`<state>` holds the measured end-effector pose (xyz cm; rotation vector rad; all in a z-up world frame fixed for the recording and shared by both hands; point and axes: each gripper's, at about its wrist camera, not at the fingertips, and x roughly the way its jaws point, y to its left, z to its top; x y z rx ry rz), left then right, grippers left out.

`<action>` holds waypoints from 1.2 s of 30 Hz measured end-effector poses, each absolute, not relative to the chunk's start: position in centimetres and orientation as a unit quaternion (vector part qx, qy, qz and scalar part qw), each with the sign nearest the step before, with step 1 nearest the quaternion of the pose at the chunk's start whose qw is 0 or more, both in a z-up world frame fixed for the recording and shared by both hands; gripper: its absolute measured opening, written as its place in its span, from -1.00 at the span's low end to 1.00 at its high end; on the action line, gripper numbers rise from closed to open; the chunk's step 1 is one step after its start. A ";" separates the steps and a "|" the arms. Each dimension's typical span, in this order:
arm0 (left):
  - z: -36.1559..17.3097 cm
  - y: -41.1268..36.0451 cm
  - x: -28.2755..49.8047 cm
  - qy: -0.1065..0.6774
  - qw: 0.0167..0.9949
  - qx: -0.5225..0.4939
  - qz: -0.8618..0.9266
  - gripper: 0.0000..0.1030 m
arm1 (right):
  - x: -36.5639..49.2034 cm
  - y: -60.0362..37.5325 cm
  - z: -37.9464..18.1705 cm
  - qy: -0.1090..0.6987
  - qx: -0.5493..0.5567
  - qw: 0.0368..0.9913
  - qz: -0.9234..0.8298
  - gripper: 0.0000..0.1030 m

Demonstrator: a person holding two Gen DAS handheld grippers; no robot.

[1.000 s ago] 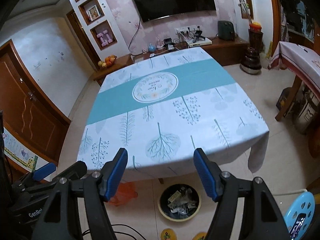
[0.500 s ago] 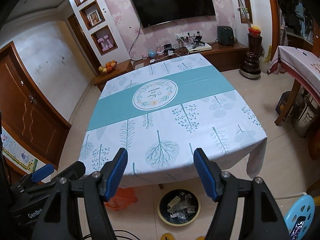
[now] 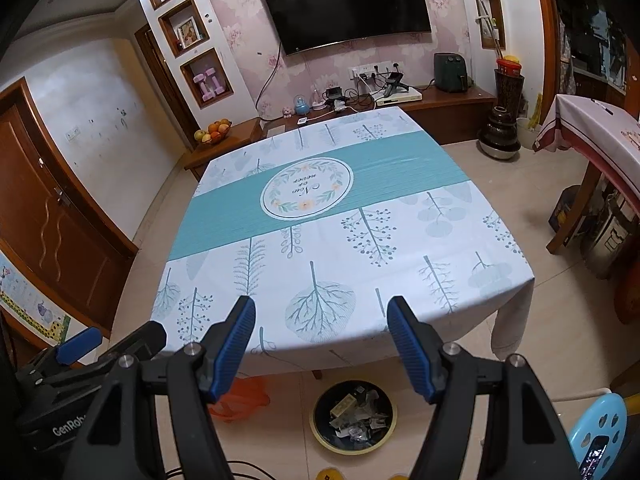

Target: Collect trash

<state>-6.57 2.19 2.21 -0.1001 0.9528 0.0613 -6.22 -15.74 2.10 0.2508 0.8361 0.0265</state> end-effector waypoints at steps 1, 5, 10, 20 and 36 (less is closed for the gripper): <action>2.2 2.2 -6.6 0.458 0.887 -0.047 0.029 0.99 | -6.2 -15.7 2.1 0.405 0.120 0.906 0.012 0.34; 2.3 2.3 -6.5 0.458 0.888 -0.047 0.029 0.99 | -6.2 -15.7 2.0 0.405 0.121 0.906 0.012 0.34; 2.2 2.3 -6.5 0.457 0.888 -0.045 0.030 0.99 | -6.1 -15.7 1.9 0.403 0.120 0.907 0.012 0.34; 2.2 2.3 -6.4 0.457 0.888 -0.045 0.031 0.99 | -6.2 -15.7 1.9 0.403 0.118 0.907 0.012 0.33; 2.1 2.9 -5.5 0.460 0.886 -0.041 0.035 0.98 | -6.1 -15.6 1.9 0.404 0.119 0.907 0.012 0.33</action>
